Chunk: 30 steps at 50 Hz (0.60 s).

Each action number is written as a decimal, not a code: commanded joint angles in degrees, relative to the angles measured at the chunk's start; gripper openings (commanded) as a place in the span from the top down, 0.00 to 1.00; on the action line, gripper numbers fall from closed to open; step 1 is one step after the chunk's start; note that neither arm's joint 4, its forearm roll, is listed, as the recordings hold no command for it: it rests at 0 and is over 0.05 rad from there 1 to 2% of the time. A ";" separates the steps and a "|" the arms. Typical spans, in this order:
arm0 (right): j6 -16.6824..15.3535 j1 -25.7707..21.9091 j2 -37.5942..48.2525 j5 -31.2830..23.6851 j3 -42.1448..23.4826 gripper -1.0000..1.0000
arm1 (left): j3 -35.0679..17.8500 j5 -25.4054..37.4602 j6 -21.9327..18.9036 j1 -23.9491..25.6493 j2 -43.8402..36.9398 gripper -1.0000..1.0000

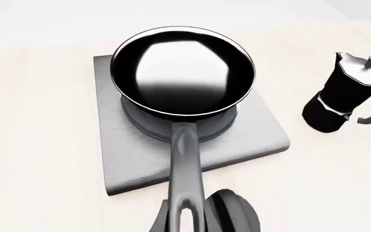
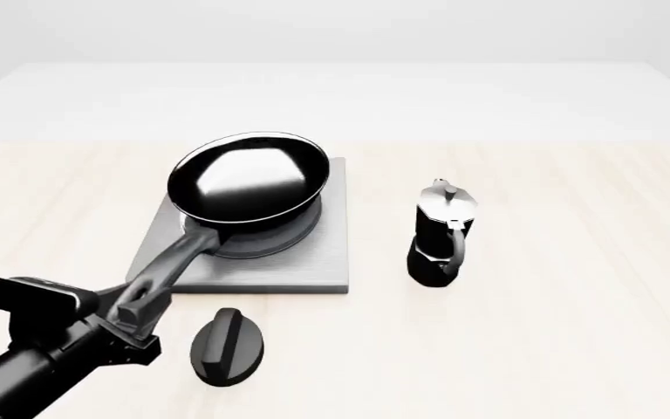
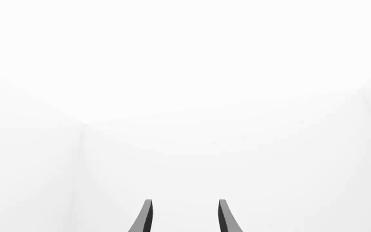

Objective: Put the frying pan on the stove.

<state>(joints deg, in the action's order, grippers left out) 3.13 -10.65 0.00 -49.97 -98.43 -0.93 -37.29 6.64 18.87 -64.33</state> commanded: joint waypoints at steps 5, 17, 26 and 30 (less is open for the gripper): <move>0.09 -0.08 0.00 -0.57 -0.73 0.00 | 0.89 6.81 -2.32 -1.16 3.26 1.00; 0.16 -0.15 0.00 -0.89 -1.08 0.00 | 0.91 14.98 -3.93 -2.97 9.28 1.00; 0.29 -0.16 0.00 -0.69 -0.90 0.00 | 0.91 18.48 -4.49 -3.75 12.20 0.00; 0.40 -0.06 0.00 -0.82 -1.11 0.00 | 0.88 17.36 -4.21 -3.33 11.09 0.00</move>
<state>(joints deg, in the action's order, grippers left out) 3.38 -10.77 0.00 -50.72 -99.39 -0.50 -22.10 3.09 16.01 -54.31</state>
